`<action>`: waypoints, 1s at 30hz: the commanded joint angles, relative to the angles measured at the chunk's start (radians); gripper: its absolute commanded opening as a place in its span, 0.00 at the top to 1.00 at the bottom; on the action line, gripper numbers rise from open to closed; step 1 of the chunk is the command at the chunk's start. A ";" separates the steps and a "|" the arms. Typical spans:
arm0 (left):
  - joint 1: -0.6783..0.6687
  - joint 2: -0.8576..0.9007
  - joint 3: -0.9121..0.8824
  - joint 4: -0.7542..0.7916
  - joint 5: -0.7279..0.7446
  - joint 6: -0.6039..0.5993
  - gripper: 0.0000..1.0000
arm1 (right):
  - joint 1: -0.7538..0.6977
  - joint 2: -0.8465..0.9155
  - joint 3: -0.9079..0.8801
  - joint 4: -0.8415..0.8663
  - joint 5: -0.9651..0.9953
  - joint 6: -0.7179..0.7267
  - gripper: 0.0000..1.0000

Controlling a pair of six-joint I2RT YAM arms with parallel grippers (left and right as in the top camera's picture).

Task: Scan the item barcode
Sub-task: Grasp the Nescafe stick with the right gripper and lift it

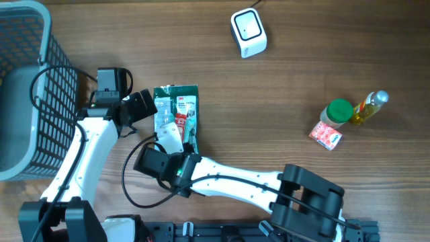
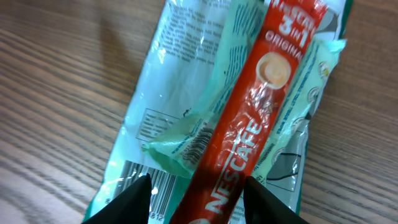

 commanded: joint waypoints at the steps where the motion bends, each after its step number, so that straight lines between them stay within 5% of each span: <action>1: 0.005 -0.009 0.015 0.003 -0.010 -0.010 0.00 | 0.006 0.022 0.003 -0.001 0.016 0.029 0.52; 11: 0.005 -0.009 0.015 0.003 -0.010 -0.010 0.00 | 0.006 0.019 0.004 -0.006 0.016 0.029 0.53; 24: 0.005 -0.009 0.015 0.003 -0.010 -0.010 0.00 | 0.006 0.020 0.003 -0.042 0.016 0.051 0.74; 30: 0.005 -0.009 0.015 0.003 -0.010 -0.010 0.00 | 0.006 0.020 0.003 -0.058 0.016 0.051 0.66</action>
